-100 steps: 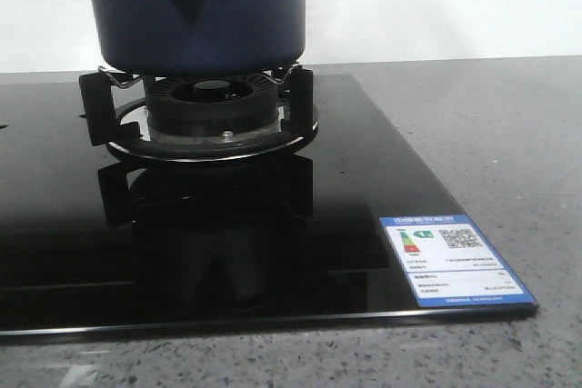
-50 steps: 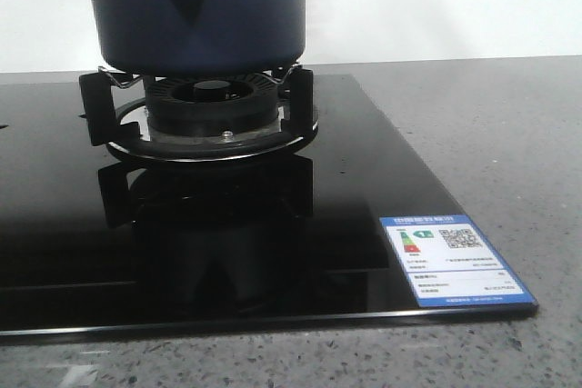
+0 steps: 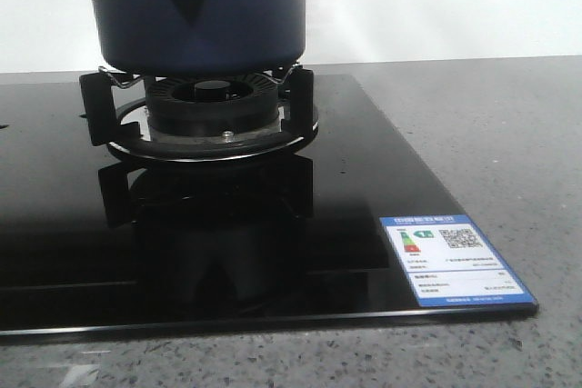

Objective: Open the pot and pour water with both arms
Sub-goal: 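Turn the cup upright and carry it back away from the pot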

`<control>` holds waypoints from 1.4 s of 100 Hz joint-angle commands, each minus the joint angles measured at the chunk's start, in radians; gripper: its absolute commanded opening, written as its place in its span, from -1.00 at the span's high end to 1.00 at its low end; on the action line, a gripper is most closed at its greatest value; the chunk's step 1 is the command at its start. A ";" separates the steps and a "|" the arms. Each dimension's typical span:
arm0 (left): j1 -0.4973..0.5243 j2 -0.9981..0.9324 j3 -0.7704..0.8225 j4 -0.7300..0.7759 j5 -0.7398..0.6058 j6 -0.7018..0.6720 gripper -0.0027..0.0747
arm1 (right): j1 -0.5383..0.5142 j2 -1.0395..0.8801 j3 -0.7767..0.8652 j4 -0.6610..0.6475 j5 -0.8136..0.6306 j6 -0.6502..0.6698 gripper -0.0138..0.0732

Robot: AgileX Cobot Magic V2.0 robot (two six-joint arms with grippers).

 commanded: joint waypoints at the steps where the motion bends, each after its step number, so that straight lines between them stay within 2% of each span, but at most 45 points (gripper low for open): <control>1: 0.003 -0.030 -0.037 0.001 -0.088 0.000 0.00 | -0.043 -0.078 -0.038 0.034 0.032 0.142 -0.10; 11: 0.003 -0.030 -0.037 0.005 -0.088 0.000 0.00 | -0.110 -0.121 -0.005 0.084 -0.017 0.278 -0.10; 31: 0.003 -0.030 -0.037 0.005 -0.088 0.000 0.00 | -0.288 -0.220 0.133 0.086 -0.281 0.570 -0.10; 59: 0.003 -0.030 -0.037 0.005 -0.088 0.000 0.00 | -0.584 -0.293 0.333 0.098 -0.574 0.805 -0.10; 79: 0.003 -0.030 -0.037 0.005 -0.088 0.000 0.00 | -0.753 -0.291 0.426 0.149 -0.833 0.793 -0.10; 98: 0.003 -0.030 -0.037 0.005 -0.088 0.000 0.00 | -0.880 -0.289 0.535 0.430 -1.003 0.511 -0.10; 115: 0.003 -0.030 -0.037 0.005 -0.088 0.000 0.00 | -0.924 -0.270 0.617 0.524 -1.101 0.309 -0.10; 140: 0.003 -0.030 -0.037 0.005 -0.088 0.000 0.00 | -0.933 -0.147 0.645 0.586 -1.185 0.227 -0.10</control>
